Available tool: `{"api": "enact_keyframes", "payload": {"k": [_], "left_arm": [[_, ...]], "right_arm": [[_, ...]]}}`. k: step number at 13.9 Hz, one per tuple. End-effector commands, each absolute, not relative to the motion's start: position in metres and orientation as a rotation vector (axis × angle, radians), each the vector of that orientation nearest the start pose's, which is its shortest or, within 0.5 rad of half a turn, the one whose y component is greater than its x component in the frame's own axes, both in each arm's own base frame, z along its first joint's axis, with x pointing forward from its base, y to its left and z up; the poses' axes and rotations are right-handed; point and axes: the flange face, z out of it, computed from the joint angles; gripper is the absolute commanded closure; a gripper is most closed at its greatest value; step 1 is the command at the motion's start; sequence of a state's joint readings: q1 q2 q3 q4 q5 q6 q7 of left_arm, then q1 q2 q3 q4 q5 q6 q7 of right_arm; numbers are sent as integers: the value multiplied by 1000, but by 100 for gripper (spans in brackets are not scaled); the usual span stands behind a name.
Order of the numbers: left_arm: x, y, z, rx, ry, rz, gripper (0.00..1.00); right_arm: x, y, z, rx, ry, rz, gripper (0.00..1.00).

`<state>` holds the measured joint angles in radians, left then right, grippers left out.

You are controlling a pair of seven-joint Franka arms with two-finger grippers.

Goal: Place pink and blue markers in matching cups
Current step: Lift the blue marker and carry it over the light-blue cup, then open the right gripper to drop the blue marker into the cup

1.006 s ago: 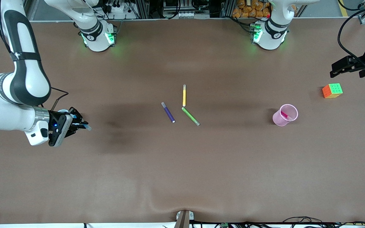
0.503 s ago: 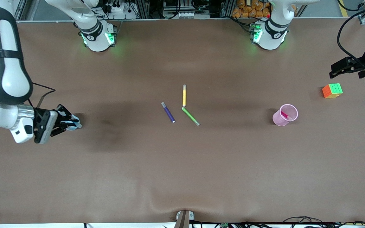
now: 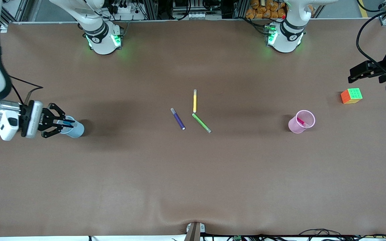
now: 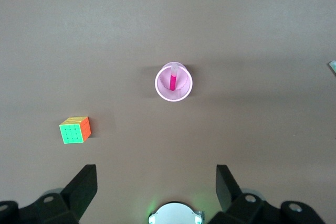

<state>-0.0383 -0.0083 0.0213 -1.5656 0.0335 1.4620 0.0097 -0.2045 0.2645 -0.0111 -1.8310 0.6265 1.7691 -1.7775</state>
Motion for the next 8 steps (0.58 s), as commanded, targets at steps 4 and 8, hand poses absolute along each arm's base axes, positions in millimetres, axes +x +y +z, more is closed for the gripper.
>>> {"api": "enact_keyframes", "payload": {"k": [4,8], "left_arm": [[545,-2,626,-3089,54,147,0],[544,-2,627,-3088,56,145,0]], "right_arm": [[562,-130,346,-1722,-1550,-640,100],[555,-147,313,-1633,-1547,-702,100]]}}
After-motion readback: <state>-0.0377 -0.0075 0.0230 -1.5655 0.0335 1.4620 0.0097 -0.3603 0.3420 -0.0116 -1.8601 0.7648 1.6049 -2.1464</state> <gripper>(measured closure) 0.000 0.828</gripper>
